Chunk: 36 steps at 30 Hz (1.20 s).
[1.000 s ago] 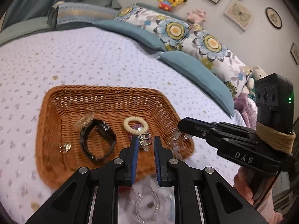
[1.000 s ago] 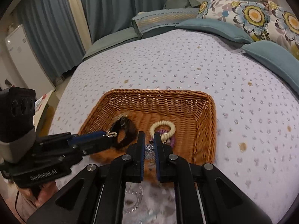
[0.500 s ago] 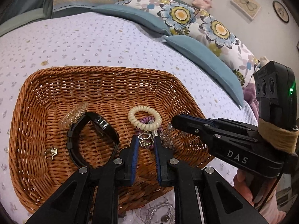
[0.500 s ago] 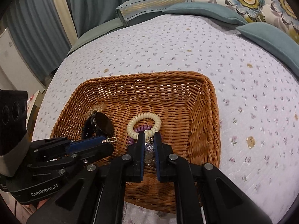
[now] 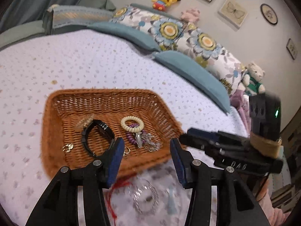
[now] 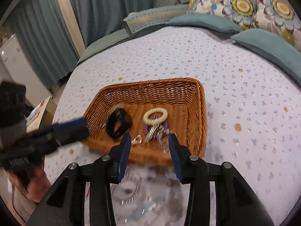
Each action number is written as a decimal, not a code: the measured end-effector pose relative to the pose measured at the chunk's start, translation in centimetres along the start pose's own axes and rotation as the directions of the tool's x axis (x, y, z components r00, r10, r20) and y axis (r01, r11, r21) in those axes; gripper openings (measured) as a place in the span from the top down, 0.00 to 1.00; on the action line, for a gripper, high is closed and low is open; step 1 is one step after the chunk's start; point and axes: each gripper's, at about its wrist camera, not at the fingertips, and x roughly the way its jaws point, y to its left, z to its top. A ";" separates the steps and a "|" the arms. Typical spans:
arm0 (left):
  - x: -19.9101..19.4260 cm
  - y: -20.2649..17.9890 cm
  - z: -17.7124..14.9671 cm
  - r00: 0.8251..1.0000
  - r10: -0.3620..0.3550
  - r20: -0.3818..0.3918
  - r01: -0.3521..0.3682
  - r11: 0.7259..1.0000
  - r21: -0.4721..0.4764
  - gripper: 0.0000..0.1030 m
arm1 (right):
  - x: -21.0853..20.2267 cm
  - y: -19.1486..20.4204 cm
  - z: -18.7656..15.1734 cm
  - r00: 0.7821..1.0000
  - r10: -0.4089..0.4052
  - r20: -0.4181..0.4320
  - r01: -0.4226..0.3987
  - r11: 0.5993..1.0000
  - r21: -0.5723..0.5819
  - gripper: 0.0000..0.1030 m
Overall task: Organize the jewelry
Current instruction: 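Place the ring and brooch into the basket and open both tools, then grasp the red cord with the left tool while the right tool grasps the pale blue clip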
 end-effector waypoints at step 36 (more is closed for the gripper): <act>7.0 3.7 -7.8 0.940 0.259 -0.223 -0.237 0.964 0.119 0.68 | 3.9 3.1 -11.9 0.957 -0.251 -0.148 0.264 0.962 0.072 0.57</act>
